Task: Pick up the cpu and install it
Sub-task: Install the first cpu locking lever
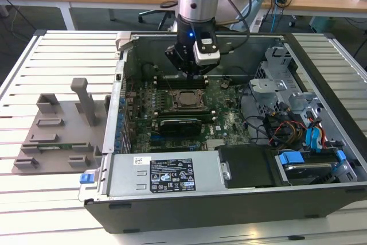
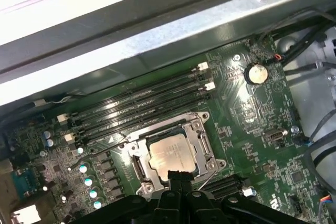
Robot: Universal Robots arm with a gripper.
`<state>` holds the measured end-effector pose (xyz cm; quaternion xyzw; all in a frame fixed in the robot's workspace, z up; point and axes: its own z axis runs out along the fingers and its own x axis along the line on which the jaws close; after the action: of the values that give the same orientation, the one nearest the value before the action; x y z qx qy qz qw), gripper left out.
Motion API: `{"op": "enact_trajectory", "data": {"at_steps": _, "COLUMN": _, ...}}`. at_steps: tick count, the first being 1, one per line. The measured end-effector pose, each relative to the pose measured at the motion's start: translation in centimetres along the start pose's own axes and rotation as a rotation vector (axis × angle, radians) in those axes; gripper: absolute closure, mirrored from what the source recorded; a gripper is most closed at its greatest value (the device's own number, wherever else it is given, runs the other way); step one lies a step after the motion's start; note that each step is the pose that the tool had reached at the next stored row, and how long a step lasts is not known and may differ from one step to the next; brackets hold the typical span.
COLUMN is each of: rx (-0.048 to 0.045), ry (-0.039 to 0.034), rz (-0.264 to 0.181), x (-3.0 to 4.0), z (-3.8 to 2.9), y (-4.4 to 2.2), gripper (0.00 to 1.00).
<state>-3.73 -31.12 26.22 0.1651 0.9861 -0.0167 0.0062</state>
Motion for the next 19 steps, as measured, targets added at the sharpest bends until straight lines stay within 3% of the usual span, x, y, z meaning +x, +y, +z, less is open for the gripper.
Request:
{"op": "enact_trajectory", "data": {"at_steps": 2, "rx": -0.0057, "ry": 0.0008, "rz": -0.031, "x": 0.0, "z": 0.0, "y": 0.0, "gripper": 0.89}}
{"op": "enact_trajectory", "data": {"at_steps": 4, "rx": -0.008, "ry": -0.0007, "rz": -0.103, "x": -0.01, "z": 0.0, "y": 0.0, "gripper": 0.89}}
{"op": "enact_trajectory", "data": {"at_steps": 6, "rx": -0.0097, "ry": -0.0035, "rz": -0.202, "x": 0.0, "z": 0.01, "y": 0.0, "gripper": 0.89}}
{"op": "enact_trajectory", "data": {"at_steps": 12, "rx": -0.0088, "ry": -0.0084, "rz": -0.353, "x": 0.0, "z": 0.01, "y": 0.0, "gripper": 0.89}}
{"op": "enact_trajectory", "data": {"at_steps": 17, "rx": -0.0094, "ry": -0.0119, "rz": -0.464, "x": 0.0, "z": 0.02, "y": 0.0, "gripper": 0.89}}
{"op": "enact_trajectory", "data": {"at_steps": 19, "rx": -0.0093, "ry": -0.0119, "rz": -0.464, "x": 0.0, "z": 0.02, "y": 0.0, "gripper": 0.89}}
